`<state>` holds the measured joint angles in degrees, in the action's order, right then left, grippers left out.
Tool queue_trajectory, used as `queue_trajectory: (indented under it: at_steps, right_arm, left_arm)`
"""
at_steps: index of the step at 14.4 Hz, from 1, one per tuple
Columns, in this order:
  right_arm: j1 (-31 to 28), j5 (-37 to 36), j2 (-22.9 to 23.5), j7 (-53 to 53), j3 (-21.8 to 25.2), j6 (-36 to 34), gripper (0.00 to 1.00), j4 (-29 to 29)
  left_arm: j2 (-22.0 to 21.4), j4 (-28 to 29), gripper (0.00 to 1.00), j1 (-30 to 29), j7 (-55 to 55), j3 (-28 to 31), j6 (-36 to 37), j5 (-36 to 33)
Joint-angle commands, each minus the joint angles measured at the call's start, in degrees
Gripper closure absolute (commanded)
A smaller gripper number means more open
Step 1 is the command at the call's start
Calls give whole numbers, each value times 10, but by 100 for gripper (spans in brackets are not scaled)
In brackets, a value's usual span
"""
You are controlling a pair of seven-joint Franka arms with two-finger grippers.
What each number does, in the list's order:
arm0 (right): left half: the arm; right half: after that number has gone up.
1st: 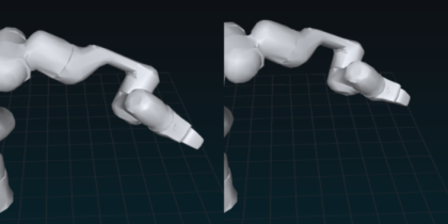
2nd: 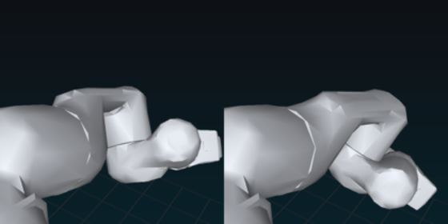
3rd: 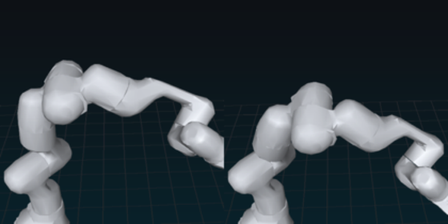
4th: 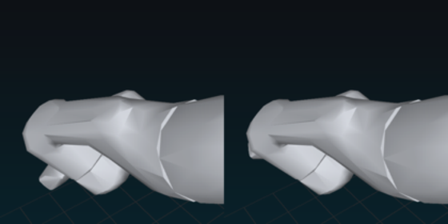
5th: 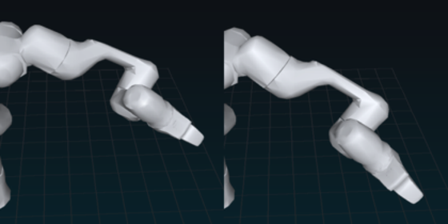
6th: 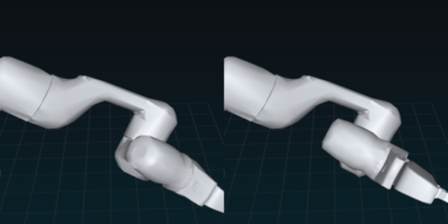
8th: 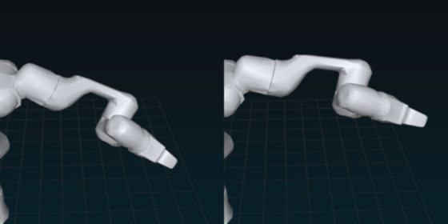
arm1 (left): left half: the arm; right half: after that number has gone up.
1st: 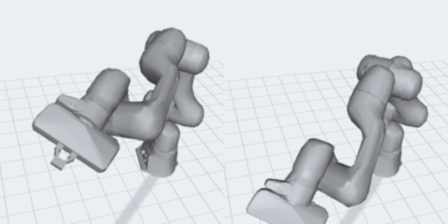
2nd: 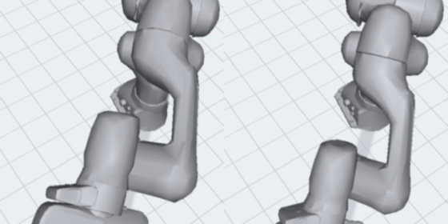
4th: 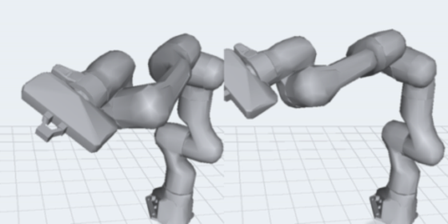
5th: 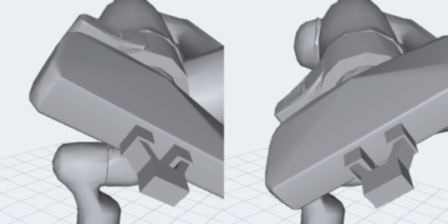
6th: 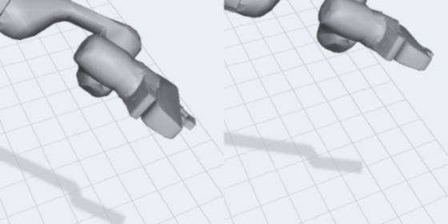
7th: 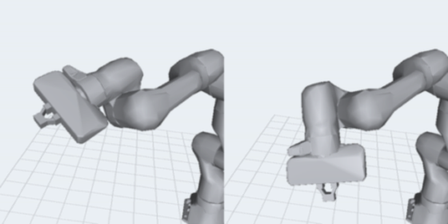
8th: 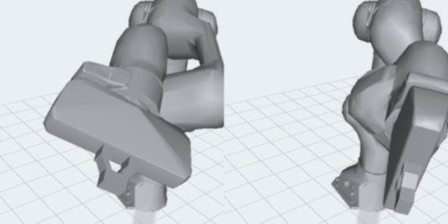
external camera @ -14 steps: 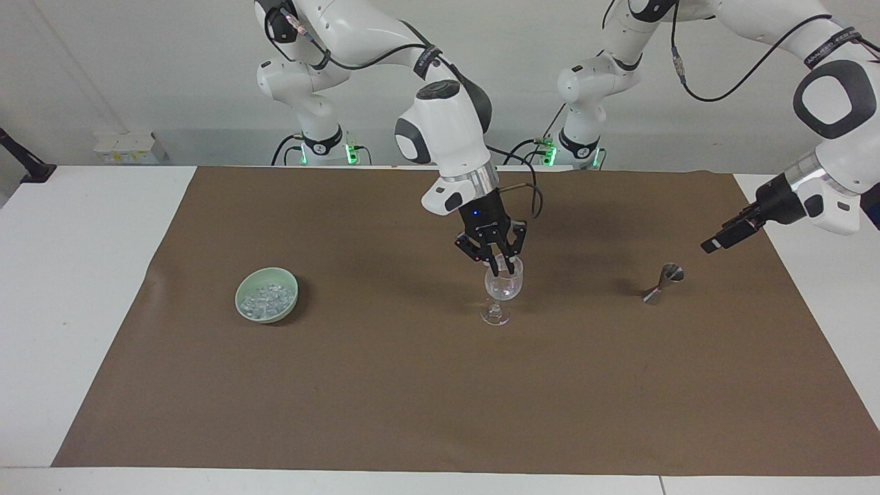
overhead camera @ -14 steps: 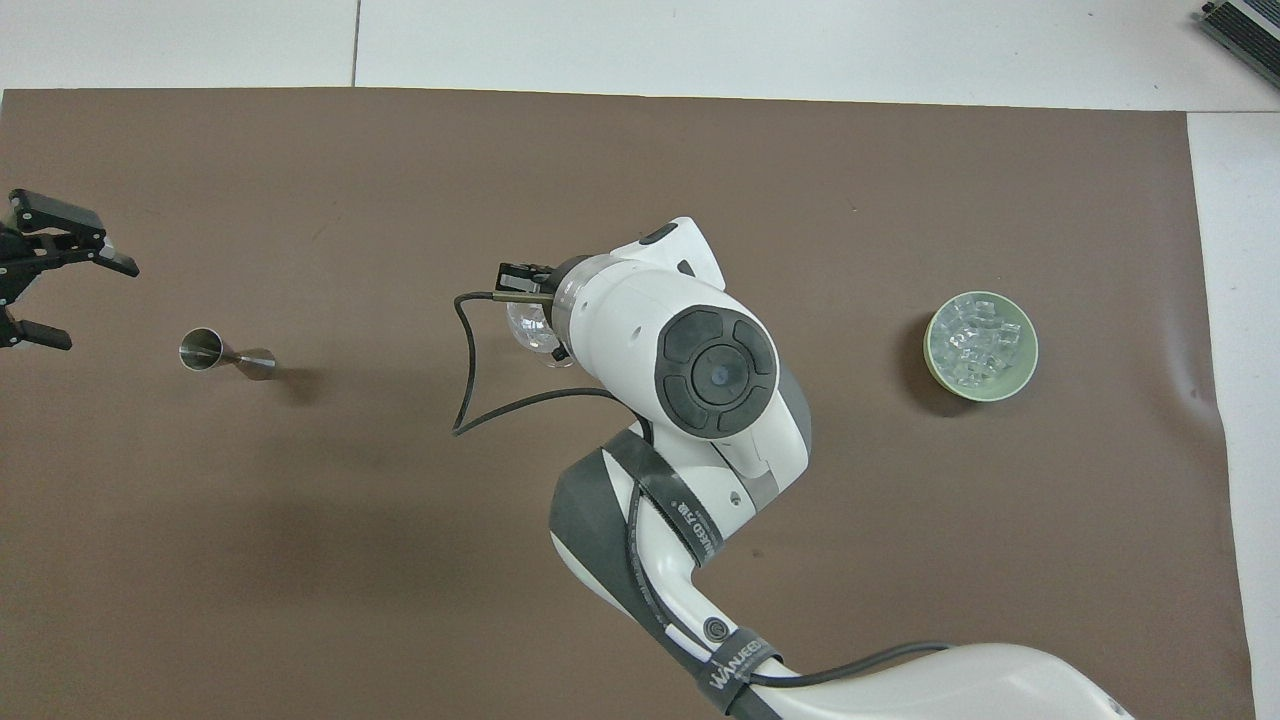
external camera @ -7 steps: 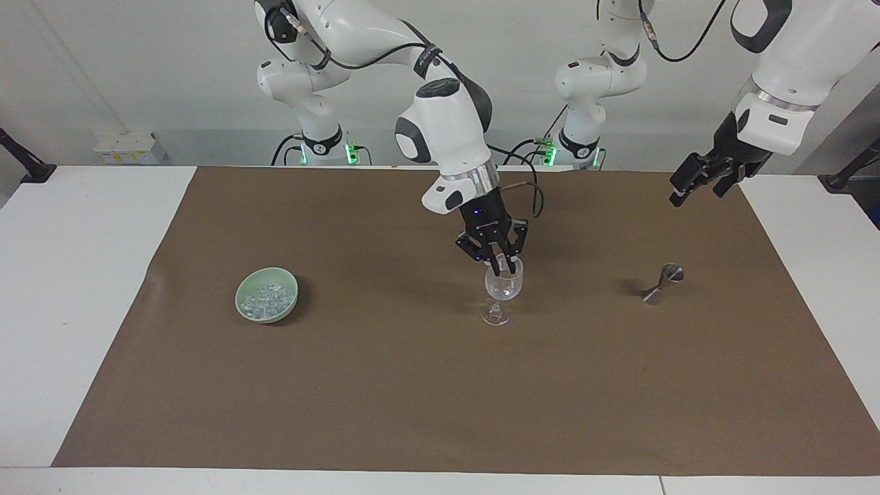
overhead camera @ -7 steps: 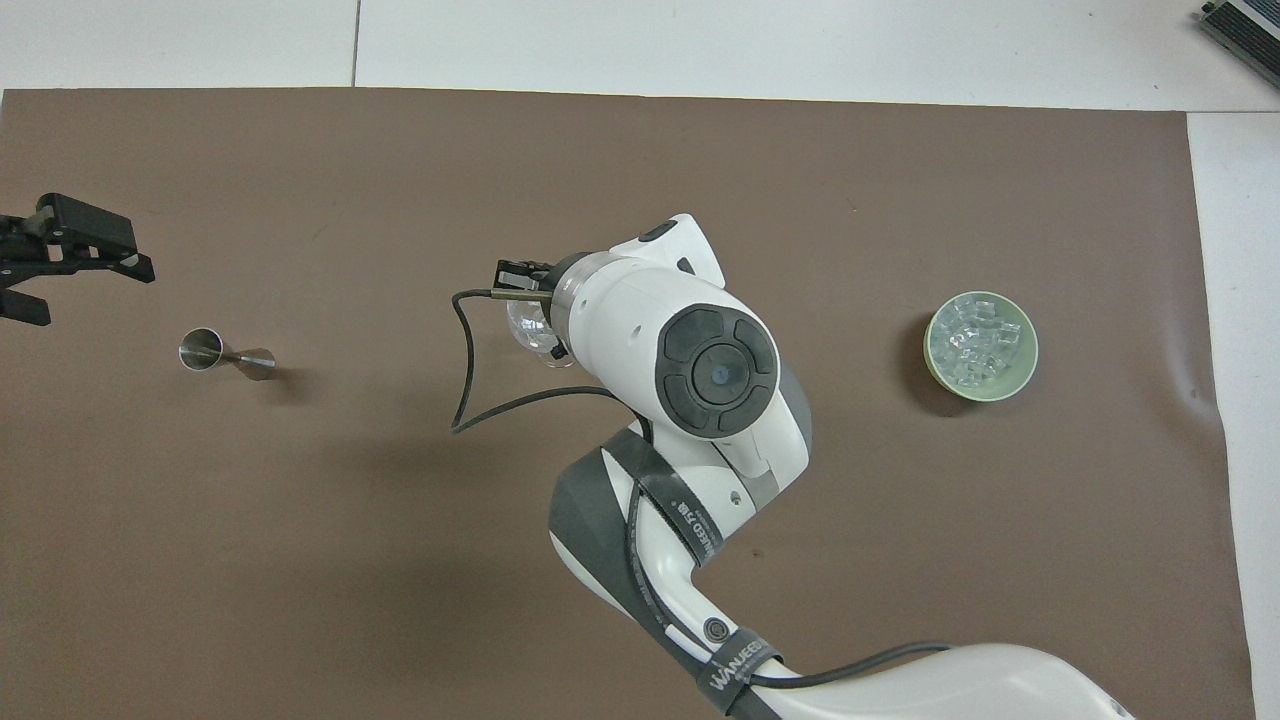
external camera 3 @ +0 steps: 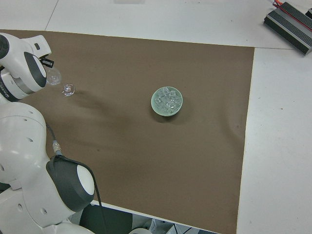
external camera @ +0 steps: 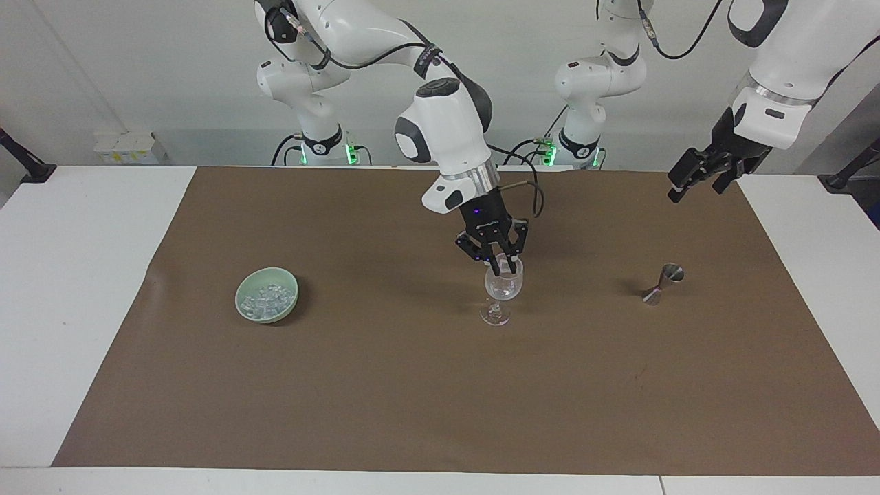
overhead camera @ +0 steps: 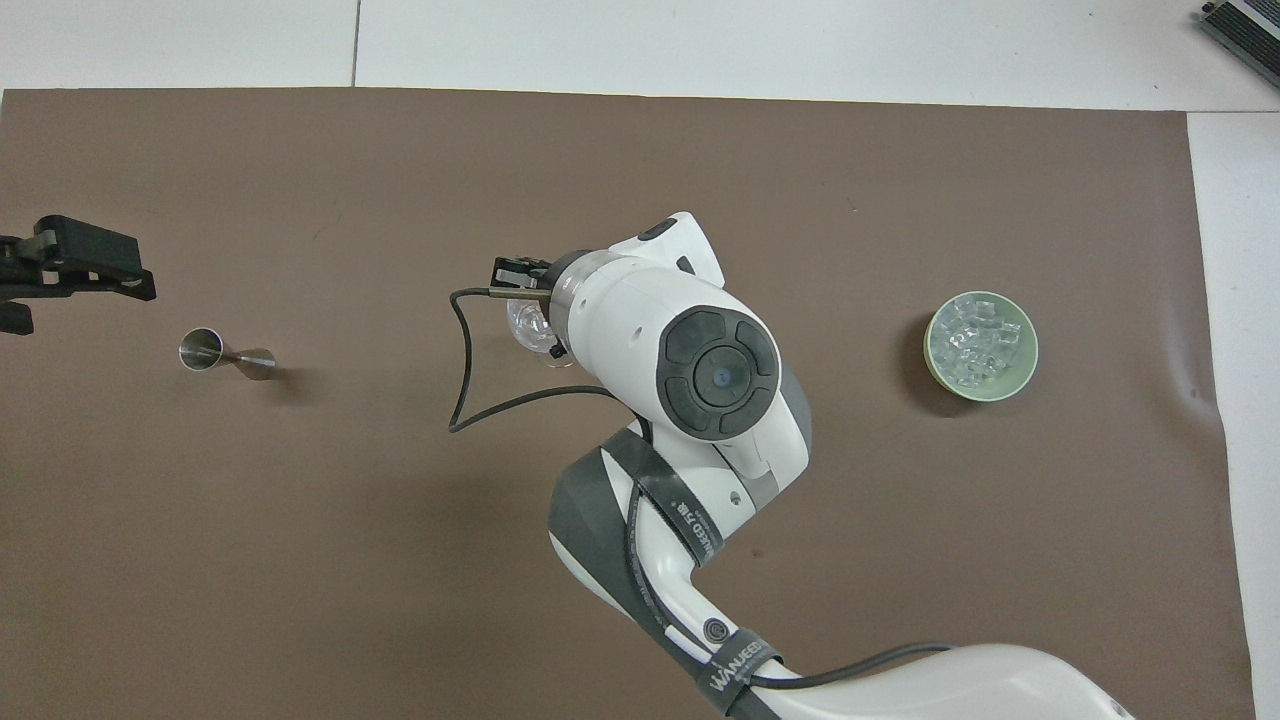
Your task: Pour wine and add ice with both arms
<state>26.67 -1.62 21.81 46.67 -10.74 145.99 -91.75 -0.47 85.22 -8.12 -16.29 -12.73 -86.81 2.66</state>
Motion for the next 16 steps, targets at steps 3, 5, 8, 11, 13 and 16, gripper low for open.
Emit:
queue_trajectory:
  at_steps: [3, 5, 8, 11, 13, 16]
  right_arm:
    - [-11, -13, -28, 5, 3, 1, 49, -24]
    - [-31, -13, -61, 3, 4, 0, 23, -58]
    - [-77, -13, -139, -26, 4, -36, 0, -124]
    - [-129, -13, -206, -83, 5, -181, 0, -129]
    - [-163, -10, -238, -130, 5, -262, 0, -125]
    - [-205, -1, -252, -186, 7, -383, 0, -78]
  left_arm:
    - [-23, 21, 0, 78, 19, 79, 16, -12]
    - [-23, 23, 0, 101, 37, 96, 21, -12]
    - [-18, 28, 0, 118, 36, 112, 25, -12]
    - [-15, 27, 0, 128, 37, 124, 25, -12]
    - [-14, 27, 0, 127, 36, 125, 25, -12]
    - [-15, 27, 0, 117, 39, 119, 25, -12]
